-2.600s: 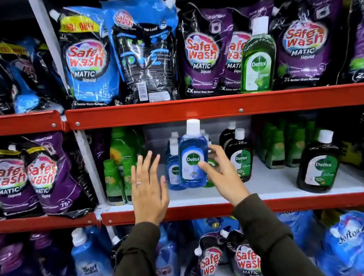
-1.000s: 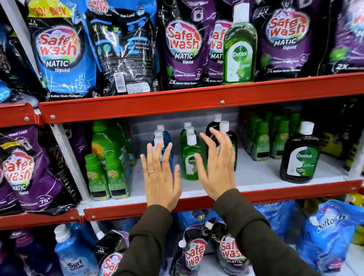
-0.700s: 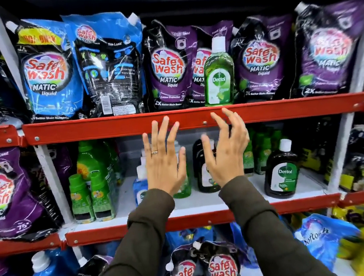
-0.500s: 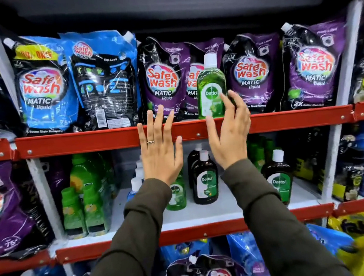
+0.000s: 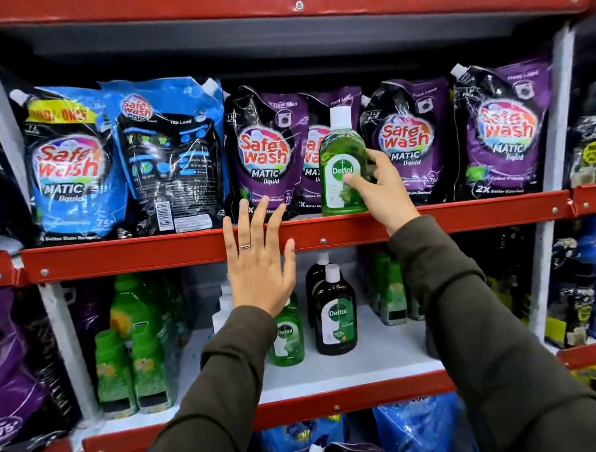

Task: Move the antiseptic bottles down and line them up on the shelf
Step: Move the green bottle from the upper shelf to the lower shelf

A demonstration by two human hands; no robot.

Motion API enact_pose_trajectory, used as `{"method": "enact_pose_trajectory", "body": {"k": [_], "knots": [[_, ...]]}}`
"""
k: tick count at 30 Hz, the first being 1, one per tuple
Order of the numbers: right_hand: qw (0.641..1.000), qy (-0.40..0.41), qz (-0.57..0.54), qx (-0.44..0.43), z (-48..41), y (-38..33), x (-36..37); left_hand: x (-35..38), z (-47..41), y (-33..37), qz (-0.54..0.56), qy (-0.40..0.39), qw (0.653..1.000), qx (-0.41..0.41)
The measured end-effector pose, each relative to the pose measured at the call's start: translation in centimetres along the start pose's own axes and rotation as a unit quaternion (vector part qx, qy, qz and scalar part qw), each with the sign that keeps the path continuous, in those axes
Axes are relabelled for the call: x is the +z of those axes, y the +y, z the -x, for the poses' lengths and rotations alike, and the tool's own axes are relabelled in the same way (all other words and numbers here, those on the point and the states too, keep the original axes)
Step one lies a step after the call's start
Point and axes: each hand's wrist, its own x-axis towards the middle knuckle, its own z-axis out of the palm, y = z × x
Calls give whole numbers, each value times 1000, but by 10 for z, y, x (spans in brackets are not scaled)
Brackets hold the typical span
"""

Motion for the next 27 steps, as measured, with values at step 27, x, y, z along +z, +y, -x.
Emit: {"method": "enact_pose_trajectory", "body": {"k": [27], "knots": [[992, -62, -106, 31, 133, 65, 30, 4, 124, -6, 64, -69, 995, -39]]}}
